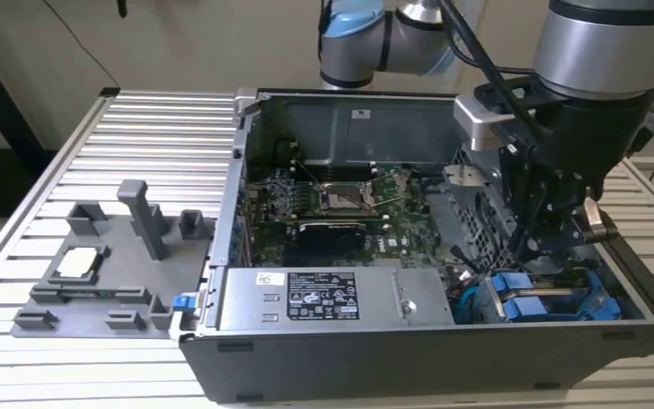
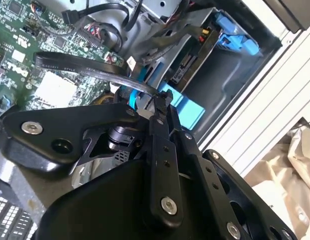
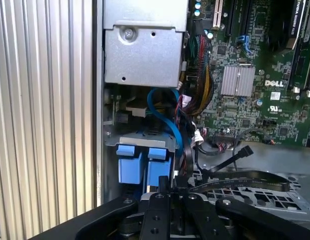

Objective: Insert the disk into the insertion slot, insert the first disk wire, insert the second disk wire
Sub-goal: 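Insert the first disk wire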

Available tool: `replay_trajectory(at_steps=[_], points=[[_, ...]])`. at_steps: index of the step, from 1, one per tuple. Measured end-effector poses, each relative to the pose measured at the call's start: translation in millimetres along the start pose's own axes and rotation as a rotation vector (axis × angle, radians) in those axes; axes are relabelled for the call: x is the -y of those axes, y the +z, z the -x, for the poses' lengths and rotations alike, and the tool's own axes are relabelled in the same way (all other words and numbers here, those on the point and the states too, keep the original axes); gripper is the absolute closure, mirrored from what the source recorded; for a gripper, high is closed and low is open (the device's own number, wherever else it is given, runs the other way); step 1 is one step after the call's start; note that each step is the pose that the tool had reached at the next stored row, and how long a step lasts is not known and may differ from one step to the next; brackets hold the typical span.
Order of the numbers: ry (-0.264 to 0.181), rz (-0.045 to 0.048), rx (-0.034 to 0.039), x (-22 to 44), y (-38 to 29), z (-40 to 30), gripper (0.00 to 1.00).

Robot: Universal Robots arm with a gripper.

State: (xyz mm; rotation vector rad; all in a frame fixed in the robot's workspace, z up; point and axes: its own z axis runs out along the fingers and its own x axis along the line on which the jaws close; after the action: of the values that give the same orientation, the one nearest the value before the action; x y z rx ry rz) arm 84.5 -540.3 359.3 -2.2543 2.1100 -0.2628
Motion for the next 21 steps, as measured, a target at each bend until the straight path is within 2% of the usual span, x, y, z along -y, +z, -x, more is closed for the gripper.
replay_trajectory(at_steps=[3, 7, 12, 14, 15, 16, 20, 21], points=[[0.000, 0.0074, 0.0071, 7.9, 1.4, -2.4, 0.84], [0.001, 0.0082, 0.0087, 8.8, 1.7, -3.8, 0.84], [0.002, 0.0084, 0.0221, 7.8, 3.1, -18.6, 0.84], [0.003, 0.0097, 0.0281, 7.8, 3.4, -22.1, 0.84], [0.004, 0.0098, 0.0346, 7.9, 3.5, -23.1, 0.84], [0.006, 0.0100, 0.0459, 8.2, 3.6, -23.3, 0.84], [0.016, 0.0068, 0.1161, 8.7, 3.7, -23.4, 0.84], [0.018, 0.0073, 0.1293, 8.8, 3.7, -24.1, 0.84]])
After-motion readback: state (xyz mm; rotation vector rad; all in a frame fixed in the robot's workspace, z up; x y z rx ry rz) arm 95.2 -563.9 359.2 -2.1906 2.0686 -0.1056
